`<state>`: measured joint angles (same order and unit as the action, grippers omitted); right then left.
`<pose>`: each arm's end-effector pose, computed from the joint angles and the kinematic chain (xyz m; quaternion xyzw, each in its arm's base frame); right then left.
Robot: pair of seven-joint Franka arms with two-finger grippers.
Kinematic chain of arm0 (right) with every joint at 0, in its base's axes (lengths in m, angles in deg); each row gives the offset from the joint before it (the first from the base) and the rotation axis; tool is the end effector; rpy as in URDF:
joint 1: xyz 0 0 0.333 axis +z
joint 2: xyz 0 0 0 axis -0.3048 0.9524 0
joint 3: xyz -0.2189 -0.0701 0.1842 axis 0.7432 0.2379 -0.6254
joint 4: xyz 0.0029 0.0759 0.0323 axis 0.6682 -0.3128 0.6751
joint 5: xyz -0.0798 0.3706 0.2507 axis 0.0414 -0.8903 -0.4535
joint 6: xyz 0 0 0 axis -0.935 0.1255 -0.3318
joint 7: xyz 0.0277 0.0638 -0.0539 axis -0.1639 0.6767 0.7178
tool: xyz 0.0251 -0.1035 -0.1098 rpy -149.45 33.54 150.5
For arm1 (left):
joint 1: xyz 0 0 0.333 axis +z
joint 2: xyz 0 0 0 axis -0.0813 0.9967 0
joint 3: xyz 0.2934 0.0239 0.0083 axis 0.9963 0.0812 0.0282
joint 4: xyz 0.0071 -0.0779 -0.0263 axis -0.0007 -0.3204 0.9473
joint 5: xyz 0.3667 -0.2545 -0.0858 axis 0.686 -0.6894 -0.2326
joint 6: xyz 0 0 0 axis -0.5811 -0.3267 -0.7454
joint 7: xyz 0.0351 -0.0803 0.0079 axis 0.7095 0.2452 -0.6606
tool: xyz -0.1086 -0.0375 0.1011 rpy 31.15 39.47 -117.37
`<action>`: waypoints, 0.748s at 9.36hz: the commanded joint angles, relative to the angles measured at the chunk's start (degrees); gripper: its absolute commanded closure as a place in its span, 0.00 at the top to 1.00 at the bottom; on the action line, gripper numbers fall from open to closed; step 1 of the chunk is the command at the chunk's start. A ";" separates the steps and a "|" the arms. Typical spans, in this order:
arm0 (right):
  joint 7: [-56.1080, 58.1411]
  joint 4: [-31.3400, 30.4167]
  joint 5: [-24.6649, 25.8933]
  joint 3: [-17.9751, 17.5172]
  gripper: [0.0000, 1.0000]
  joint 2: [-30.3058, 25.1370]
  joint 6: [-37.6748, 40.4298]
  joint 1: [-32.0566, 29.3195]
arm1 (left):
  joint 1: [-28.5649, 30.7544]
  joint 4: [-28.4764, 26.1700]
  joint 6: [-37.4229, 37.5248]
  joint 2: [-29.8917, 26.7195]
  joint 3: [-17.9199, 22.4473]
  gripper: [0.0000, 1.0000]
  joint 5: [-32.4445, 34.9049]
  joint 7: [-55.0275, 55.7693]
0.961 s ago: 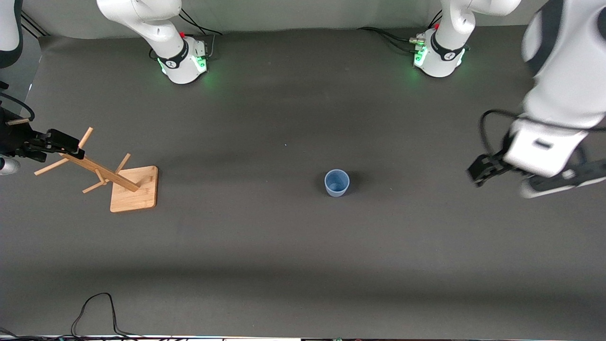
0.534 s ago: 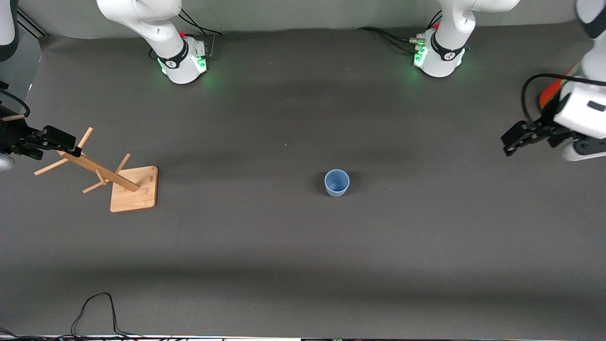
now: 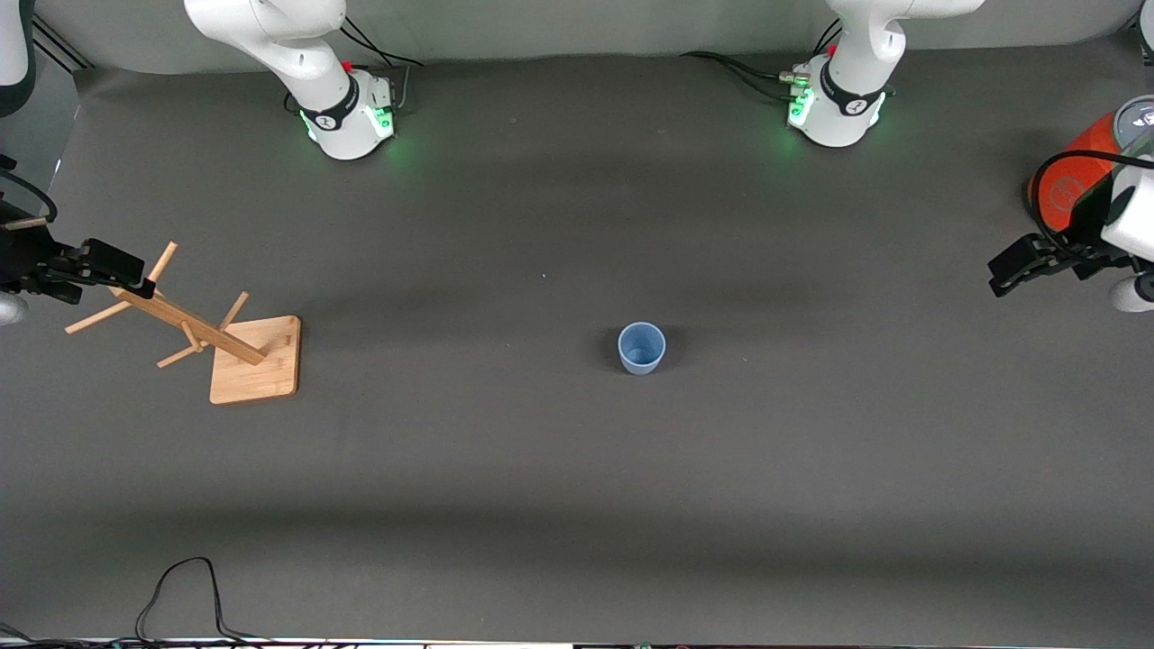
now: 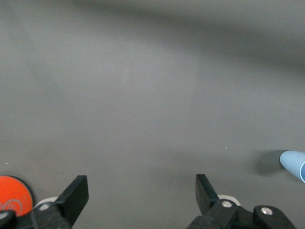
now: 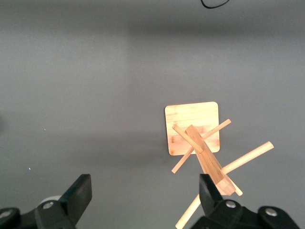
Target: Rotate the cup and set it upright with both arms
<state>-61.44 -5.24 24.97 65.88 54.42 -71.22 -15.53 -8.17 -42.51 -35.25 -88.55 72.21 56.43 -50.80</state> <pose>0.6344 -0.0343 0.5322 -0.9998 -0.0056 0.0024 0.0185 0.6293 -0.0212 0.5315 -0.9947 -0.0948 -0.0316 0.0250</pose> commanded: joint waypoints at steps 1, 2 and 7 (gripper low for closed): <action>-0.72 -1.26 0.57 -0.01 1.00 -0.94 -0.07 0.25 | 1.13 -1.14 1.58 -1.67 -0.91 1.00 -0.91 -0.98; -0.89 -1.18 0.48 0.08 1.00 -0.94 -0.07 0.25 | 1.13 -1.41 1.68 -2.11 -1.09 1.00 -1.52 -1.24; -1.42 -1.09 0.48 -0.10 1.00 -0.76 -0.07 0.25 | 4.65 -1.60 3.26 -0.89 -6.89 1.00 -2.23 -0.45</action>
